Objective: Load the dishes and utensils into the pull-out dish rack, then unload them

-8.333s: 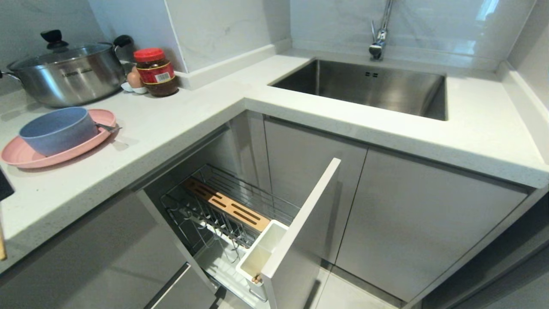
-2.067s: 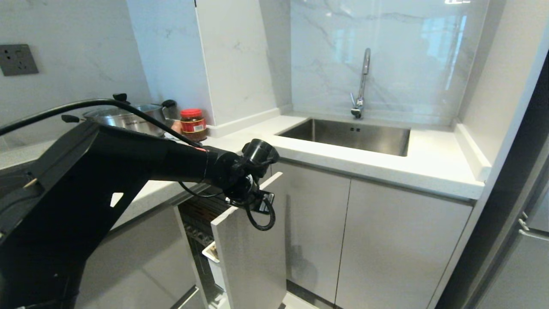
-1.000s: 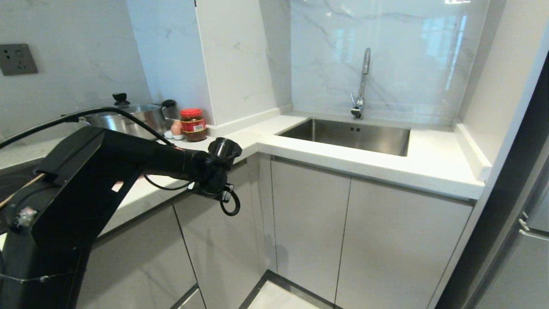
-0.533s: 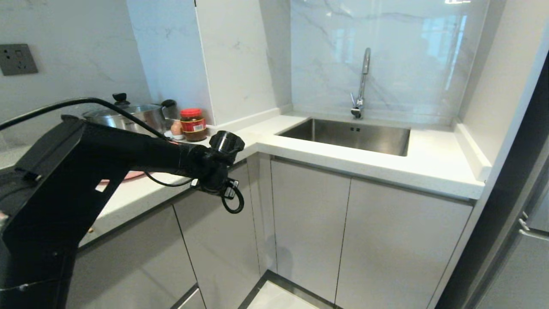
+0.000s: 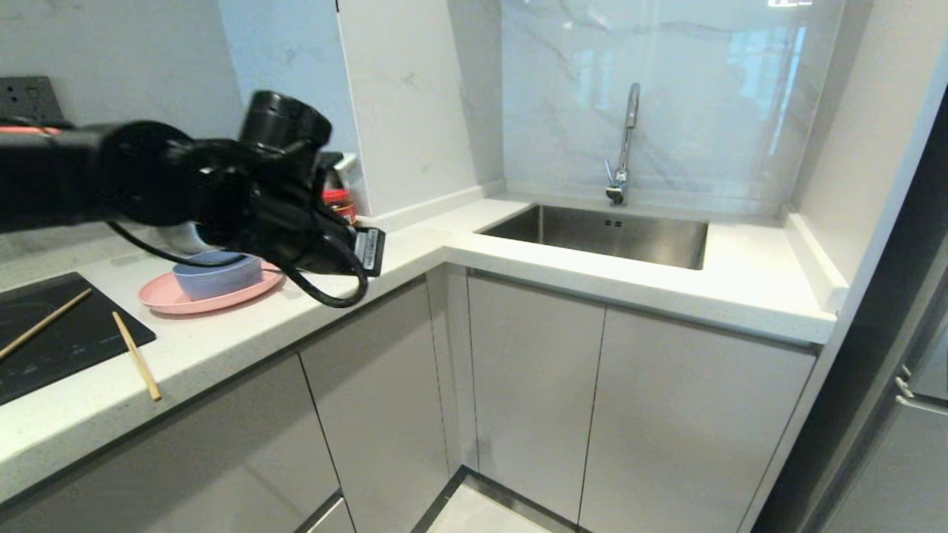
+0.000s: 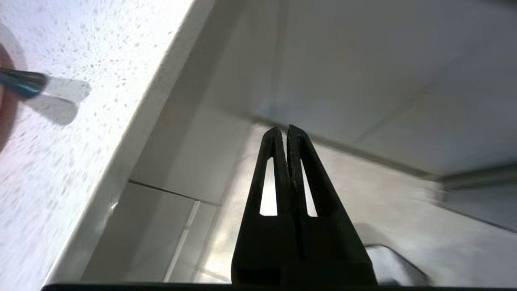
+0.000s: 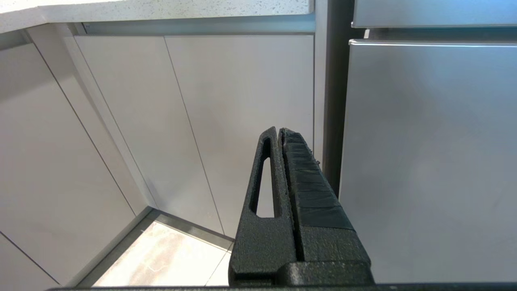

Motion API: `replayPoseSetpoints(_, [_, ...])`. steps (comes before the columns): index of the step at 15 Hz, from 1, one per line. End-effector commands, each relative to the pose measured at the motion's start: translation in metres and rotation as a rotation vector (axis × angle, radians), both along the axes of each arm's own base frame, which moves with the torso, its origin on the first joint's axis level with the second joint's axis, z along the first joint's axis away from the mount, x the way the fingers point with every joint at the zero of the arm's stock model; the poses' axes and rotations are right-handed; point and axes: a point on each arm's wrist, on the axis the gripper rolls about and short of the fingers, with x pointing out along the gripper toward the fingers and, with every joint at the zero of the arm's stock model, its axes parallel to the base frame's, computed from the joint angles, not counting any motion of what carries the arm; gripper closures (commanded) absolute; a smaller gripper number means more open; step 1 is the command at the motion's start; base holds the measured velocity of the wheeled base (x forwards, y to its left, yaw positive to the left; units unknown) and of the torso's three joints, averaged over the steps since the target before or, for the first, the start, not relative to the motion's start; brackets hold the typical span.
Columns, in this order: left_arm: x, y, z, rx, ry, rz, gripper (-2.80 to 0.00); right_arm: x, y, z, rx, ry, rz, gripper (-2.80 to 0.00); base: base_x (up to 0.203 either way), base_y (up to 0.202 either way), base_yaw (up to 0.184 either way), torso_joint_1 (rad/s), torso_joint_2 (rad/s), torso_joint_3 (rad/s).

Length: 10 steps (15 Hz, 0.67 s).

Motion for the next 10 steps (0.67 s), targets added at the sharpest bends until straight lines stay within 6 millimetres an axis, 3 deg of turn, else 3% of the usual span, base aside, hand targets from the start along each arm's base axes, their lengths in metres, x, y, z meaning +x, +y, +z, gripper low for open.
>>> replayPoseSetpoints(1, [-0.076, 0.030, 0.068, -0.129, -0.163, -0.084, 0.00, 0.000, 0.000, 0.000, 0.000, -0.003, 0.000, 0.00, 0.000, 0.000, 0.000, 0.000, 0.00, 0.000])
replayPoseSetpoints(3, [-0.130, 0.056, 0.096, -0.205, -0.266, -0.159, 0.00, 0.000, 0.000, 0.000, 0.000, -0.003, 0.000, 0.00, 0.000, 0.000, 0.000, 0.000, 0.00, 0.000])
replayPoseSetpoints(5, [-0.183, 0.085, 0.113, -0.214, -0.392, -0.195, 0.00, 0.000, 0.000, 0.000, 0.000, -0.003, 0.000, 0.00, 0.000, 0.000, 0.000, 0.000, 0.00, 0.000])
replayPoseSetpoints(8, [-0.258, 0.108, 0.110, -0.148, -0.546, -0.179, 0.00, 0.000, 0.000, 0.000, 0.000, -0.003, 0.000, 0.00, 0.000, 0.000, 0.000, 0.000, 0.00, 0.000])
replayPoseSetpoints(10, [-0.312, 0.115, 0.091, -0.109, -0.633, -0.135, 0.00, 0.000, 0.000, 0.000, 0.000, -0.003, 0.000, 0.00, 0.000, 0.000, 0.000, 0.000, 0.00, 0.000])
